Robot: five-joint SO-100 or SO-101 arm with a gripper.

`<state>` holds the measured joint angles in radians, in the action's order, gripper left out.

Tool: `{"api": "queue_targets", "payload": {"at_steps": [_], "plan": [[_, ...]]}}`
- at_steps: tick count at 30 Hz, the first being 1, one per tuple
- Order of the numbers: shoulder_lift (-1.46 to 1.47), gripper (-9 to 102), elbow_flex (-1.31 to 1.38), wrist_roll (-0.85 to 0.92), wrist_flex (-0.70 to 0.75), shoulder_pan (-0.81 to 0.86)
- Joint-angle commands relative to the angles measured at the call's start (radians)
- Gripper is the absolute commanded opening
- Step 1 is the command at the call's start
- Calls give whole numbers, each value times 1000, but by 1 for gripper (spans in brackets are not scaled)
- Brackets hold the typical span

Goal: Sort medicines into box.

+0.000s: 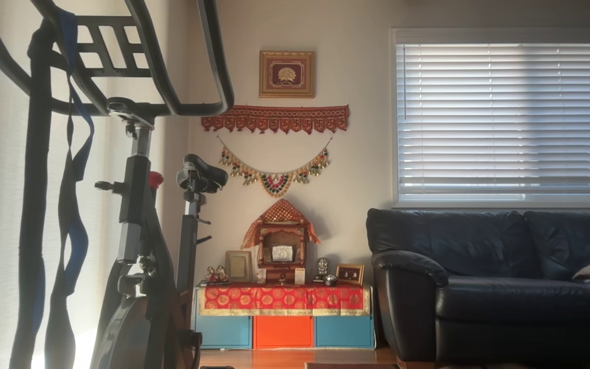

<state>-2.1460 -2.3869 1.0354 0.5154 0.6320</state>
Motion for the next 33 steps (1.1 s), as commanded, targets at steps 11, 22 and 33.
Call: {"api": "queue_targets", "payload": {"at_steps": [11,22,33], "plan": [[-9,35,137,21,63,48],[64,46,249,-3,189,101],[49,44,192,21,189,80]]}}
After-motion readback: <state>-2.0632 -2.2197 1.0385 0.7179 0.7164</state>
